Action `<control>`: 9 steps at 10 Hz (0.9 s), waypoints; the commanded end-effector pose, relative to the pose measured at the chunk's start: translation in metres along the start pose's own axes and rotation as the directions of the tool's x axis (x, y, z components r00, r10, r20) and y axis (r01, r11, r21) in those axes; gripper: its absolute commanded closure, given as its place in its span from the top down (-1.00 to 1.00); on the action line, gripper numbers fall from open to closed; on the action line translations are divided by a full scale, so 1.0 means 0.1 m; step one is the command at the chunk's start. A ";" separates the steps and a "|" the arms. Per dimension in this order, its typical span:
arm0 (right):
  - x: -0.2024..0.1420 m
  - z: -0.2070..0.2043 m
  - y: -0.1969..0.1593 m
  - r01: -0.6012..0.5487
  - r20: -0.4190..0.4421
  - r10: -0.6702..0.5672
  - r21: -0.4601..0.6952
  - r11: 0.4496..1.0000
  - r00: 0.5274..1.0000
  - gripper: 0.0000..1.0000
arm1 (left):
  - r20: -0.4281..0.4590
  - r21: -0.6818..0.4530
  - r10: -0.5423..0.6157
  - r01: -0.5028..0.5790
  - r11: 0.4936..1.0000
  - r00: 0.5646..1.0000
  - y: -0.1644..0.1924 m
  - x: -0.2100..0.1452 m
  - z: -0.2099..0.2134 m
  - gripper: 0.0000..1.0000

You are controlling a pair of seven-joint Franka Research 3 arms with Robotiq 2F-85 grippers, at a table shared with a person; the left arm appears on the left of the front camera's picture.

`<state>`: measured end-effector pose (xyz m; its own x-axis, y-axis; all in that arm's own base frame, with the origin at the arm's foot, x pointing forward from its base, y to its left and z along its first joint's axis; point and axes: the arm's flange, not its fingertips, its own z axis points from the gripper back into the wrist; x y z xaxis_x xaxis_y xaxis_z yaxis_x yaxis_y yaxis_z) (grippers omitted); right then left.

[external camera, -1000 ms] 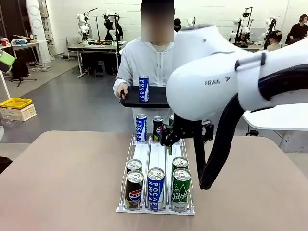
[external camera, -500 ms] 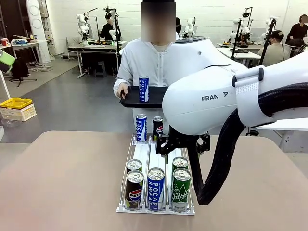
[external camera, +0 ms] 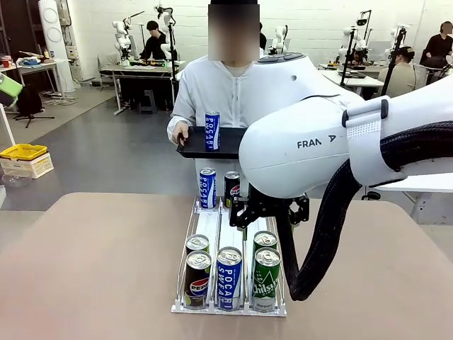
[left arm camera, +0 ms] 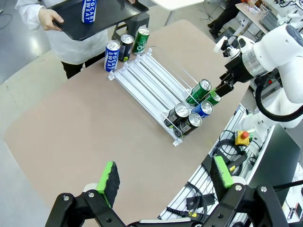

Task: Retrieve and hand over the desired beverage to the person.
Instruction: Pick up another can of the same type that the person held from the Automatic Can Dispenser.

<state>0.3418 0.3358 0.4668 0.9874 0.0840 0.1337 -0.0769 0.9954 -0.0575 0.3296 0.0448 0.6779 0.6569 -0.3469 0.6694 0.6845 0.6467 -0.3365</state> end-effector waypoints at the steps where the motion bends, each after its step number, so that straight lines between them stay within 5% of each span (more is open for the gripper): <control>1: 0.00 0.00 0.00 0.003 0.000 -0.003 0.000 1.000 1.000 1.00 | 0.005 -0.003 -0.012 0.013 1.000 1.000 0.00 -0.01 0.01 1.00; 9: -0.23 -0.17 -0.07 0.182 -0.083 -0.180 0.023 0.983 0.980 1.00 | 0.005 -0.003 -0.012 0.013 1.000 1.000 0.00 -0.01 0.01 1.00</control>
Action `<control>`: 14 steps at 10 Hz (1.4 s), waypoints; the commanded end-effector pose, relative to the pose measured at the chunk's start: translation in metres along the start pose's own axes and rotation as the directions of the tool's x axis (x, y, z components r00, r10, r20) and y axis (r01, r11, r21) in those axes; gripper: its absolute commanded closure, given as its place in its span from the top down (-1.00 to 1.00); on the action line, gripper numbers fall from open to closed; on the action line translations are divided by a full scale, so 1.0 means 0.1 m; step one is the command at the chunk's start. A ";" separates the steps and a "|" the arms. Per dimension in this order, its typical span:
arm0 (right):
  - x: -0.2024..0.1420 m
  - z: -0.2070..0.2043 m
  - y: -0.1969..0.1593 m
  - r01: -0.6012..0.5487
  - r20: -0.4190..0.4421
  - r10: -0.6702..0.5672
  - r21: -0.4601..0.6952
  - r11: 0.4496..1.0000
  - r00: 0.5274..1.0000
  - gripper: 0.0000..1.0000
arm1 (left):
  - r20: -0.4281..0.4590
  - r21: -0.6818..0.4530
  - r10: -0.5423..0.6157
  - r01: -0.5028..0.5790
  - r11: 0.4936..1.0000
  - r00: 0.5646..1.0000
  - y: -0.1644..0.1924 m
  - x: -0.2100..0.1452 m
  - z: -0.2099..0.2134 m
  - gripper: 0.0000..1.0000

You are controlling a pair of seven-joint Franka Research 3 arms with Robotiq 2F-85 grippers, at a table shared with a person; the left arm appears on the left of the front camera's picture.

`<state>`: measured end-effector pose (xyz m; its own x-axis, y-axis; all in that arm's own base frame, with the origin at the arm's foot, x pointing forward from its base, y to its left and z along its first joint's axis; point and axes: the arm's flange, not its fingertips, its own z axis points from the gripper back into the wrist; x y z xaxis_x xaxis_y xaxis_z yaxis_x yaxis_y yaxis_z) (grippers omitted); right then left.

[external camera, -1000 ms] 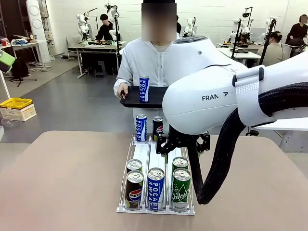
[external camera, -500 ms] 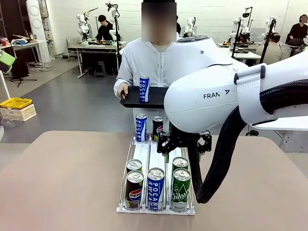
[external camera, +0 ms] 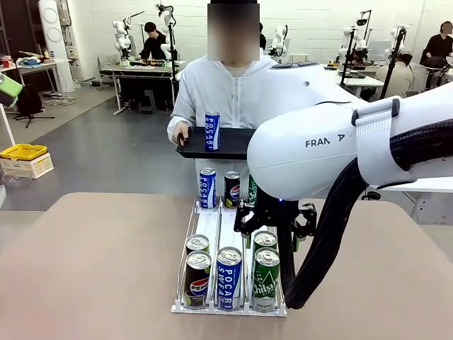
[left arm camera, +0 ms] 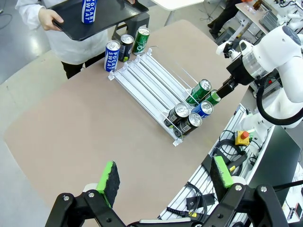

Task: Retrieve and hand over the desired beverage to the person.
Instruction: Pick up another can of the same type that the person held from the Automatic Can Dispenser.

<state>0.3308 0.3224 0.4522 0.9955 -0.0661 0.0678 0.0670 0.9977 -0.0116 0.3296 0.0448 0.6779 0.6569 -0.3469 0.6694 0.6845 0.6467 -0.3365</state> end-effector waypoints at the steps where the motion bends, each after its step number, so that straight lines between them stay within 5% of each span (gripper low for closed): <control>1: -0.14 -0.06 0.02 0.041 -0.007 -0.041 -0.003 0.999 0.999 1.00 | 0.005 -0.003 -0.013 0.013 1.000 1.000 0.00 -0.01 0.00 1.00; 14: 0.08 -0.31 -0.07 -0.013 -0.060 0.015 0.032 0.999 0.998 1.00 | 0.005 -0.003 -0.013 0.013 1.000 1.000 0.00 -0.01 0.00 1.00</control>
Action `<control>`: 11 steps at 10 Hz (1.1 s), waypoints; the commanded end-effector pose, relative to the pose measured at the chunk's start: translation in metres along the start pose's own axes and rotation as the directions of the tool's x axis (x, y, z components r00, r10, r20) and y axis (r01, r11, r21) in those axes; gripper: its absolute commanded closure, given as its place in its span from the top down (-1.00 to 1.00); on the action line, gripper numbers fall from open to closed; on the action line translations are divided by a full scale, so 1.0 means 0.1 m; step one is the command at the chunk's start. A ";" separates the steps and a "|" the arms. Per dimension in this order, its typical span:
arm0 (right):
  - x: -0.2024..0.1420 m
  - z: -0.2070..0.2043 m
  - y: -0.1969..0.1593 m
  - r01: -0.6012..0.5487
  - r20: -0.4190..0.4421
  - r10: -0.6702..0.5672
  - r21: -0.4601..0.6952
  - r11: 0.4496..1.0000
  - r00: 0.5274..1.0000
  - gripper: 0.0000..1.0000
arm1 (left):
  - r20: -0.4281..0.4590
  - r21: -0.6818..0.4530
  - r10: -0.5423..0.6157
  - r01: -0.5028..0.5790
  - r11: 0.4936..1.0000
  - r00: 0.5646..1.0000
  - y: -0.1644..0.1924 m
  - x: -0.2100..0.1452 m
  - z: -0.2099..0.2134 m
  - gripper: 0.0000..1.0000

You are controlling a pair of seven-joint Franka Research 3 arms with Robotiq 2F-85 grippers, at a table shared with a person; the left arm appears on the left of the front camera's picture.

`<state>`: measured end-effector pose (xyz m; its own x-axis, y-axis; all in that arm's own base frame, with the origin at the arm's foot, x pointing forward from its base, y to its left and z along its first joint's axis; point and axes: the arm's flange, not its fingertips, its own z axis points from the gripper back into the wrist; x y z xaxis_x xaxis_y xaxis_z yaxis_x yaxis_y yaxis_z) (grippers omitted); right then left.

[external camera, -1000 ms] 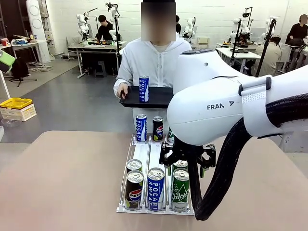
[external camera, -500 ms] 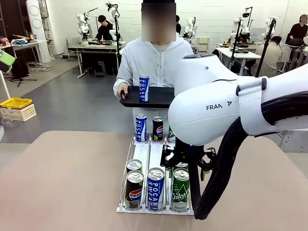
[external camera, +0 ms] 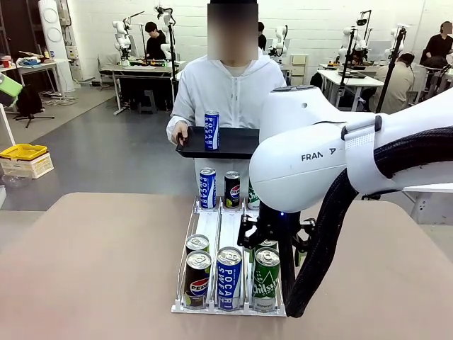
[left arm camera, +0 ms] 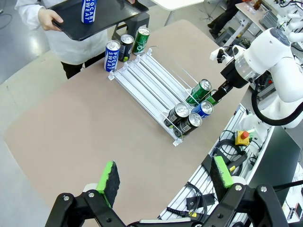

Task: Retrieve and hand over the desired beverage to the person.
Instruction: Pick up another can of the same type that the person held from the Automatic Can Dispenser.

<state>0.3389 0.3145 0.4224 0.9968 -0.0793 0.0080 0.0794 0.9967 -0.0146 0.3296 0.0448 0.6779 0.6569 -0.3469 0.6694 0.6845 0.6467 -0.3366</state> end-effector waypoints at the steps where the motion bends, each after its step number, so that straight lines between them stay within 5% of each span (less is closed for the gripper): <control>1: 0.02 -0.01 0.00 -0.070 0.021 0.069 0.034 0.997 0.997 1.00 | 0.005 -0.003 -0.013 0.013 1.000 1.000 0.00 -0.01 0.00 1.00; 11: 0.03 -0.04 0.02 -0.106 -0.032 0.107 0.045 0.993 0.994 1.00 | 0.005 -0.003 -0.013 0.013 1.000 1.000 0.00 -0.01 0.00 1.00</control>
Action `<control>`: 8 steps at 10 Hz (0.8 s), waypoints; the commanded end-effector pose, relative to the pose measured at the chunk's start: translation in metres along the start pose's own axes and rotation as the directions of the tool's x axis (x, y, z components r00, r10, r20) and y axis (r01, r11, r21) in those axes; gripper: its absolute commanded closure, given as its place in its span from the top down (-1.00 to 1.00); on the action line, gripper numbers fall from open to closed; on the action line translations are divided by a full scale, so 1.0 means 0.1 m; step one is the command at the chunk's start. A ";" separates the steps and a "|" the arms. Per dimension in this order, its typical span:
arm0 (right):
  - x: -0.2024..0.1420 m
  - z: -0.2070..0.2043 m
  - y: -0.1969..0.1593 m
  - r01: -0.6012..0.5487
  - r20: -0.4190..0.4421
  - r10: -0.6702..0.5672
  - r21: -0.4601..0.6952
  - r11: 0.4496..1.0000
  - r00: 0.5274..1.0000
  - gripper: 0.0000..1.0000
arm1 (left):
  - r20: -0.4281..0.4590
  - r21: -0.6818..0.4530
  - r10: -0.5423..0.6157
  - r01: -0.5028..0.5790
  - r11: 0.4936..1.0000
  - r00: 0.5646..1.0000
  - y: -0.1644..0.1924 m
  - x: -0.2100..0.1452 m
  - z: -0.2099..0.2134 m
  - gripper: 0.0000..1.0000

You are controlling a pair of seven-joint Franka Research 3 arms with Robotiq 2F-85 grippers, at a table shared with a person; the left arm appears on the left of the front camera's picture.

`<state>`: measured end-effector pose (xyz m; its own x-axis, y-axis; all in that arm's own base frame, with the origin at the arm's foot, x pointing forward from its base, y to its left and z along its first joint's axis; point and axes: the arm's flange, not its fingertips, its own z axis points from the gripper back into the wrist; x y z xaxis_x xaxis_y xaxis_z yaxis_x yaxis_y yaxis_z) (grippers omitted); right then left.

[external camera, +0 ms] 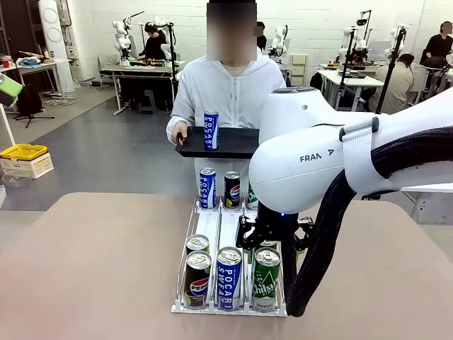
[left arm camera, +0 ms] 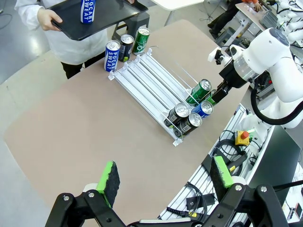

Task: Retrieve and hand over the desired beverage to the person.
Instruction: Pick up another can of the same type that the person held from the Automatic Can Dispenser.

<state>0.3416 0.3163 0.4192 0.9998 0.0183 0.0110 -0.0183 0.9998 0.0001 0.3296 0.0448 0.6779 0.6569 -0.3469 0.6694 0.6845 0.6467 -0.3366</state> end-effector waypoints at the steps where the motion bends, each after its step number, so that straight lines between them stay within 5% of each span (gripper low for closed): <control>1: 0.00 -0.01 0.00 -0.011 -0.051 0.013 0.035 0.999 0.999 1.00 | 0.005 -0.003 -0.013 0.013 1.000 1.000 0.00 -0.01 0.00 1.00; 5: 0.00 -0.03 -0.01 -0.031 -0.036 0.032 0.029 0.999 0.999 0.89 | 0.005 -0.003 -0.013 0.013 1.000 1.000 0.00 -0.01 0.00 1.00; 6: 0.00 -0.03 -0.01 -0.036 -0.017 0.036 0.013 0.999 0.999 -0.18 | 0.005 -0.003 -0.013 0.013 1.000 1.000 0.00 -0.01 0.00 1.00; 7: 0.01 -0.04 -0.01 -0.041 -0.006 0.041 0.010 0.999 0.999 -0.29 | 0.005 -0.003 -0.013 0.013 1.000 1.000 0.00 -0.01 0.00 1.00; 8: 0.01 -0.04 -0.01 -0.040 -0.008 0.040 0.013 0.999 0.999 -1.00 | 0.005 -0.003 -0.013 0.013 1.000 1.000 0.00 -0.01 0.00 1.00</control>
<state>0.3415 0.3157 0.4180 0.9991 0.0398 -0.0116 -0.0396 0.9991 0.0159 0.3296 0.0448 0.6779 0.6569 -0.3469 0.6694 0.6845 0.6467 -0.3366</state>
